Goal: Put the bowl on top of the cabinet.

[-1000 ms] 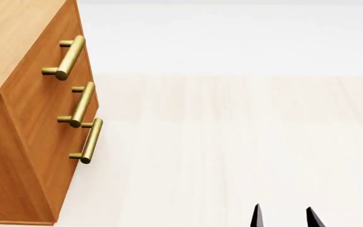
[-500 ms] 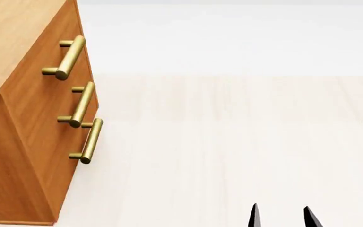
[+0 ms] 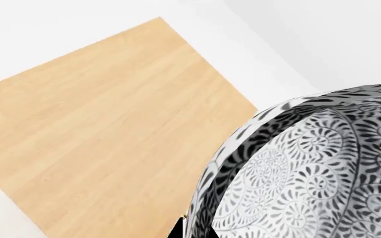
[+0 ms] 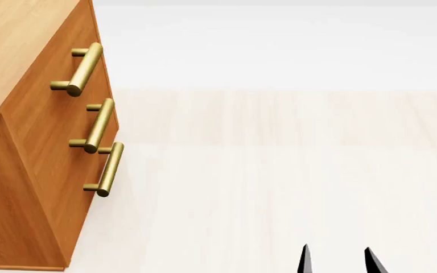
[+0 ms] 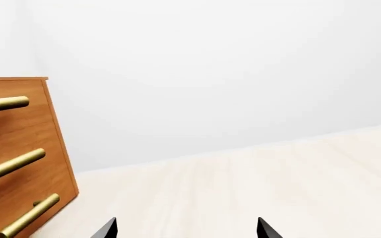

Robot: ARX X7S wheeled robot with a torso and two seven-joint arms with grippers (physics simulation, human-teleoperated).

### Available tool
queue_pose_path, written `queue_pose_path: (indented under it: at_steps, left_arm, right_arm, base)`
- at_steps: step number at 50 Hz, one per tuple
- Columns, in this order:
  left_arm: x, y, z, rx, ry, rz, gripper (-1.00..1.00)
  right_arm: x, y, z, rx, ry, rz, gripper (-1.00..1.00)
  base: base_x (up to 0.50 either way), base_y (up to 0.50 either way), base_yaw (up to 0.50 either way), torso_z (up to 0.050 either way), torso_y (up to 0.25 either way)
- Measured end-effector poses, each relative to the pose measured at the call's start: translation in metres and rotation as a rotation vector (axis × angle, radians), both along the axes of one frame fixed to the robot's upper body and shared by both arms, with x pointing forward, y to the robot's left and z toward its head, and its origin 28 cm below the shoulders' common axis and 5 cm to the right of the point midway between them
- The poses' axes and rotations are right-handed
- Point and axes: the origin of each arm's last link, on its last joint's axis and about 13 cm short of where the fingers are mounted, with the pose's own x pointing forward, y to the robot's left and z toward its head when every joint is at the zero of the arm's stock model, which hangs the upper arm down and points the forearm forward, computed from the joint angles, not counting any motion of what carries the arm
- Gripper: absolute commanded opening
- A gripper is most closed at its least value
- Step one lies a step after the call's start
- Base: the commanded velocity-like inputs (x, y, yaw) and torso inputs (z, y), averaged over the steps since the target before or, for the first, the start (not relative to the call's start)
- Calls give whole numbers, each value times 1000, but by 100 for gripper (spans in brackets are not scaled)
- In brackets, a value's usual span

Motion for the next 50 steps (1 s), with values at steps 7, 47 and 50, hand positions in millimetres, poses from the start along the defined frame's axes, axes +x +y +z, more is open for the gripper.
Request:
queue_pose_path:
  at_steps: [7,47,50]
  left_arm:
    - [1,3,-2,7,-3,7,-100]
    - [26,29,-46,-25,49,35,-100]
    - [26,32,-48,-27,50,43,-100]
  right_arm:
    - [0,0,0,-4,-1,0,100]
    - [2,5,-2,-27,8,10,100]
    - [3,5,-3,-29,10,10,100]
  base:
    - [0,0,0,0,0]
    - [0,0,0,0,1]
    - [0,0,0,0,0]
